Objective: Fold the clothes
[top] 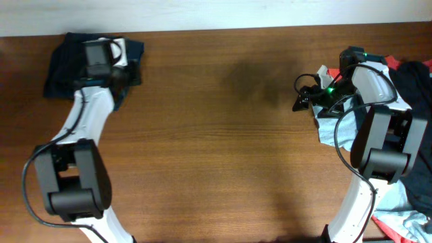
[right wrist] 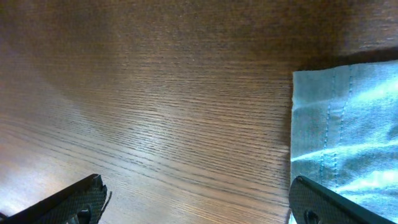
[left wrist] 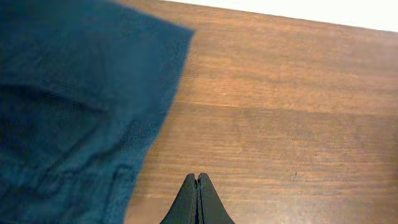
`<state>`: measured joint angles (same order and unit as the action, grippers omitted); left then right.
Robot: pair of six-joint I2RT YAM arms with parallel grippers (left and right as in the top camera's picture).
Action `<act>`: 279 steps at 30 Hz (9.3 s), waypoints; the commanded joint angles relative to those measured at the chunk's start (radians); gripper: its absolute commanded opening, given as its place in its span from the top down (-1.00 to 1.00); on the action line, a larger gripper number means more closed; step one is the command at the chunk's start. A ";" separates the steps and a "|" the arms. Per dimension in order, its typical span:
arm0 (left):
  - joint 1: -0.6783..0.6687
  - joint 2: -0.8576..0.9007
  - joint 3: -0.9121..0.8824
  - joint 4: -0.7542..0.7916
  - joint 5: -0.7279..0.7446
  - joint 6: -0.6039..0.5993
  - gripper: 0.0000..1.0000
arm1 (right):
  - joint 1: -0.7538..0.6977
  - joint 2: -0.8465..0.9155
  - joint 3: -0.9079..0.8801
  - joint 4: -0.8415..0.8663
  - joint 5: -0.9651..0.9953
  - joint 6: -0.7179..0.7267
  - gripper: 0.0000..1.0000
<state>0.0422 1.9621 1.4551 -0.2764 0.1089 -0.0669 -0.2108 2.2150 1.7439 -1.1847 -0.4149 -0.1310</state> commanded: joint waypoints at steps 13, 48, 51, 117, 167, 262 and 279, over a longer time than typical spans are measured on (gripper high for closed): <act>-0.090 0.182 0.009 0.152 -0.204 0.118 0.99 | 0.000 -0.032 0.008 0.000 0.009 -0.003 -0.97; -0.032 0.336 0.009 0.359 -0.282 0.174 0.99 | 0.000 -0.032 0.008 0.000 0.009 -0.003 -0.97; -0.023 0.336 0.009 0.374 -0.282 0.174 0.99 | 0.000 -0.032 0.008 0.000 0.009 -0.003 -0.97; 0.024 -0.071 0.543 -0.578 -0.135 -0.190 -0.98 | 0.000 -0.032 0.008 0.000 0.009 -0.003 -0.97; 0.024 -0.071 0.543 -0.578 -0.135 -0.190 -0.98 | 0.042 -0.581 0.008 0.003 0.009 -0.003 -0.97; 0.026 -0.071 0.543 -0.578 -0.135 -0.190 -0.98 | 0.238 -2.210 -1.738 1.112 0.360 0.129 -0.97; 0.026 -0.071 0.543 -0.578 -0.135 -0.190 -0.98 | 0.238 -2.210 -1.738 1.112 0.360 0.129 -0.97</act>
<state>0.0677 1.8908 1.9934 -0.8536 -0.0166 -0.2516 0.0170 0.0147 0.0101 -0.0669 -0.0746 -0.0074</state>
